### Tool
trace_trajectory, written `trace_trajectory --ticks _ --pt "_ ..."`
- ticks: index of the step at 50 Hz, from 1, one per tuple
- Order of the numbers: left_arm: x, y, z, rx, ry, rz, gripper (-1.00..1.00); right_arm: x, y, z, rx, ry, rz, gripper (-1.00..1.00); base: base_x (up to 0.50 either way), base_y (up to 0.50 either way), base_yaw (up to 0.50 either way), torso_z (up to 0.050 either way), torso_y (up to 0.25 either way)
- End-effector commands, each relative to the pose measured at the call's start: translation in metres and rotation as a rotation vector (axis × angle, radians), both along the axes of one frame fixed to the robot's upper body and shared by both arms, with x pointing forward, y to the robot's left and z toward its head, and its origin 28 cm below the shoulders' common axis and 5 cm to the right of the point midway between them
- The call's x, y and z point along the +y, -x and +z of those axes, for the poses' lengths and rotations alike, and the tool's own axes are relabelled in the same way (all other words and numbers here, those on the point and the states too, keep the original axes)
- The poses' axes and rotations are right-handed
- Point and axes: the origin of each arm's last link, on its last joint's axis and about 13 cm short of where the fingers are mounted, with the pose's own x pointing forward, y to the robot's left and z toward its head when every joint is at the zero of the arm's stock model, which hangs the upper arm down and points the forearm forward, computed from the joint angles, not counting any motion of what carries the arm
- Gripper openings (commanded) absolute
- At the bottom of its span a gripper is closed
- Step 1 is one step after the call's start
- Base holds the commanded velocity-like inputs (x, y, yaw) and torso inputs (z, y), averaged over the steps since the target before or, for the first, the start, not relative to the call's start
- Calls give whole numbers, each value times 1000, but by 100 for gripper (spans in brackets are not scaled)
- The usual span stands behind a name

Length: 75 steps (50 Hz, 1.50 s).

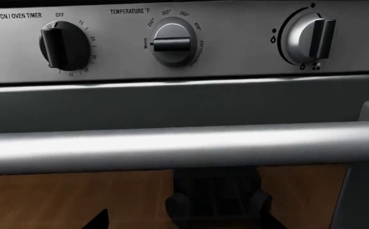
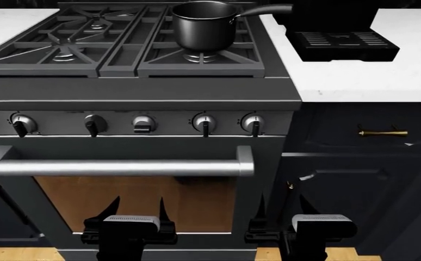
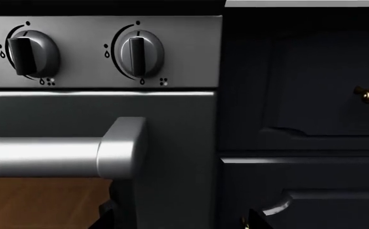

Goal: Turn on the front right burner of the stove.

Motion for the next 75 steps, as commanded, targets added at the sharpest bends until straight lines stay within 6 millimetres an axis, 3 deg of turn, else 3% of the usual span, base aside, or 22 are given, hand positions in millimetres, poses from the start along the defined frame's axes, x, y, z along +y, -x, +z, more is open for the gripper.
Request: trace_trajectory --ticks 1,20,22,26,33,39,46,57,75 --pt "0 0 0 2 -1 -1 100 0 0 0 1 2 3 100 0 0 0 -40 0" --pt "0 0 -1 6 -1 0 100 0 1 0 -2 5 4 100 0 0 0 -40 0" --pt "0 0 -1 9 1 2 100 2 -2 37 -128 -37 -24 100 0 0 0 0 0" --pt "0 0 -1 11 2 3 100 5 -5 72 -199 -52 -17 100 0 0 0 0 0" --pt "0 1 -1 12 3 3 100 9 -17 115 -253 -52 0 100 0 0 0 0 0" --pt "0 1 -1 10 4 1 100 14 -30 131 -238 -17 4 100 0 0 0 0 0" --pt "0 1 -1 9 3 -2 100 20 -48 137 -137 32 23 100 0 0 0 0 0" --pt "0 1 -1 8 3 -2 100 27 -59 141 -98 116 39 100 0 0 0 0 0" --pt "0 1 -1 10 5 -2 100 41 -70 121 -23 58 0 100 0 0 0 0 0"
